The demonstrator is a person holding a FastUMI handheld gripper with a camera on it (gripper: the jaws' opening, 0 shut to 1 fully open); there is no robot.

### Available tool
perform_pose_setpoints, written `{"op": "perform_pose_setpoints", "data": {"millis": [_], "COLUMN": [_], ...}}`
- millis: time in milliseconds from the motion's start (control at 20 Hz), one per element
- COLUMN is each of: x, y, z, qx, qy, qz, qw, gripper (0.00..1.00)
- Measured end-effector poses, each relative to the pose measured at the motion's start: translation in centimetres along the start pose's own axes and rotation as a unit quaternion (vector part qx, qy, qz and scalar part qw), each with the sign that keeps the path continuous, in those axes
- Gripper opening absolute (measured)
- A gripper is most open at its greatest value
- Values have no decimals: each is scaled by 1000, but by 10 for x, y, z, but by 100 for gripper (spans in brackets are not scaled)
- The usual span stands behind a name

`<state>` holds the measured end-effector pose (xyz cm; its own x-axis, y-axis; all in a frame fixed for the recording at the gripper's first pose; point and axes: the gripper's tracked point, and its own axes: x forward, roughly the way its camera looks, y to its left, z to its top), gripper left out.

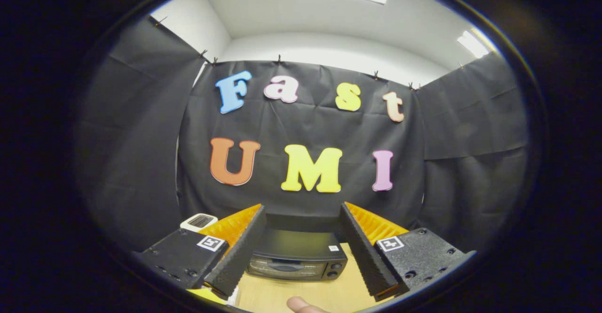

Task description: Open the toaster oven, put the food inside, and close the toaster oven door.

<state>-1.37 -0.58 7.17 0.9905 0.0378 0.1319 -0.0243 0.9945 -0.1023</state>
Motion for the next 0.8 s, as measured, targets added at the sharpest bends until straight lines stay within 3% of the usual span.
{"op": "perform_pose_setpoints", "data": {"millis": [250, 600, 800], "x": [-46, -65, -58], "y": [-14, -8, -12], "z": [35, -18, -47], "qx": [-17, 67, 48], "qy": [-4, 67, 75], "qz": [-26, -10, -7], "qw": [999, 995, 996], "gripper": [100, 100, 100]}}
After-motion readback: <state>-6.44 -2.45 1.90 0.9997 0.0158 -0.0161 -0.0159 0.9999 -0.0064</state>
